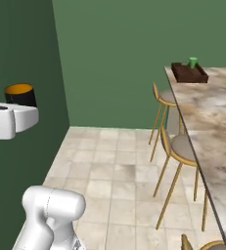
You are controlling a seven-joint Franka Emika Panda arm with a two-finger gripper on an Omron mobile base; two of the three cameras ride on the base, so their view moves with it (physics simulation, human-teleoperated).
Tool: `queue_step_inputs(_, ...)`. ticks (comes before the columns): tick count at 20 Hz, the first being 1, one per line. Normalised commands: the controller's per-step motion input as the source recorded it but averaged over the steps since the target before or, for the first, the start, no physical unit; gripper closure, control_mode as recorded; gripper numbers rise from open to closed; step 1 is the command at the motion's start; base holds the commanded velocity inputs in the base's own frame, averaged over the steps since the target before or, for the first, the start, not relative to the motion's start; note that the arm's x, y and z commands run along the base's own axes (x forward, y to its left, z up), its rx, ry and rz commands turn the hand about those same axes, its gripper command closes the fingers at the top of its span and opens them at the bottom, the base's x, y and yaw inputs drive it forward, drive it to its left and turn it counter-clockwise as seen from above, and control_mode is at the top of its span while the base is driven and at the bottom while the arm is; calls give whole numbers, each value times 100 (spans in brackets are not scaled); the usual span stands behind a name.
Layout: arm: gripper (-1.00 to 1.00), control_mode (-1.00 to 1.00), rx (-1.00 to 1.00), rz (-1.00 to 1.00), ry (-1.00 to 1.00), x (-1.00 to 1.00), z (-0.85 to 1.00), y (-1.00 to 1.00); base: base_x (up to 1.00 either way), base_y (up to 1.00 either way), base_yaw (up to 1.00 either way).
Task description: There is a tray on the dining counter. Grab the cup, mug, and pitcher and place them on the tray. The pitcher may be placed next to the tray if it cannot fit the tray.
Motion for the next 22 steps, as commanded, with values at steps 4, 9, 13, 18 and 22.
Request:
queue_step_inputs(4,100,100,0,0,0,0,0,0,100,-3,0)
queue_step_inputs(9,100,100,0,0,0,0,0,0,100,-1,0)
queue_step_inputs(13,100,100,0,0,0,0,0,0,100,0,-1)
queue_step_inputs(18,100,100,0,0,0,0,0,0,100,0,-1)
queue_step_inputs(22,100,100,0,0,0,0,0,0,100,0,-2)
